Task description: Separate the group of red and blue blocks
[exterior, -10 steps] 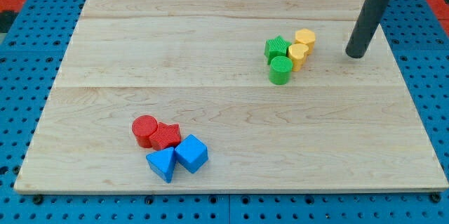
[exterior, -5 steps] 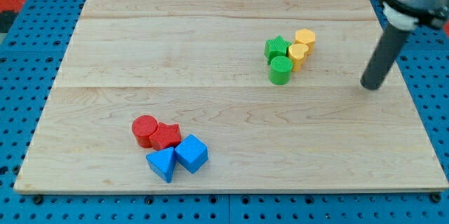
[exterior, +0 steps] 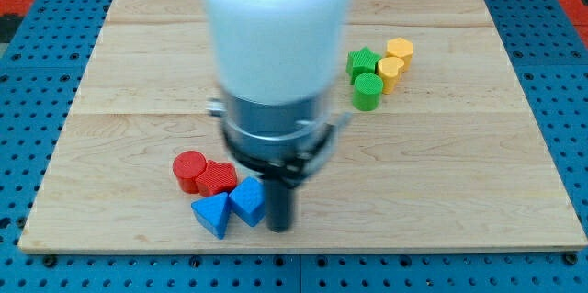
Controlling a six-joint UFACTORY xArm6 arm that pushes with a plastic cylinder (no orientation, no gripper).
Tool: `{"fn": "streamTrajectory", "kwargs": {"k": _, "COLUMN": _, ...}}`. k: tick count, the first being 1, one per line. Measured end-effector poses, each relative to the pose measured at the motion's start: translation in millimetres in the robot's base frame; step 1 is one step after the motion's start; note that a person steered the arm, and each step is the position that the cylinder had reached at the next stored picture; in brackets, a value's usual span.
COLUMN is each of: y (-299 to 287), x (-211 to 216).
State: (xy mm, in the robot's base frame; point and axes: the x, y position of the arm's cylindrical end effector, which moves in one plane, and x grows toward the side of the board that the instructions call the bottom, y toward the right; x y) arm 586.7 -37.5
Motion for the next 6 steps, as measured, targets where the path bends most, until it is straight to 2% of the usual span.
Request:
{"fn": "streamTrajectory", "kwargs": {"k": 1, "y": -48.4, "x": -4.6}}
{"fn": "streamTrajectory", "kwargs": {"k": 2, "y": -68.6, "x": -14.8}}
{"fn": "streamTrajectory", "kwargs": {"k": 4, "y": -69.8, "x": -62.8}}
{"fn": "streamTrajectory", "kwargs": {"k": 6, "y": -52.2, "x": -56.0}}
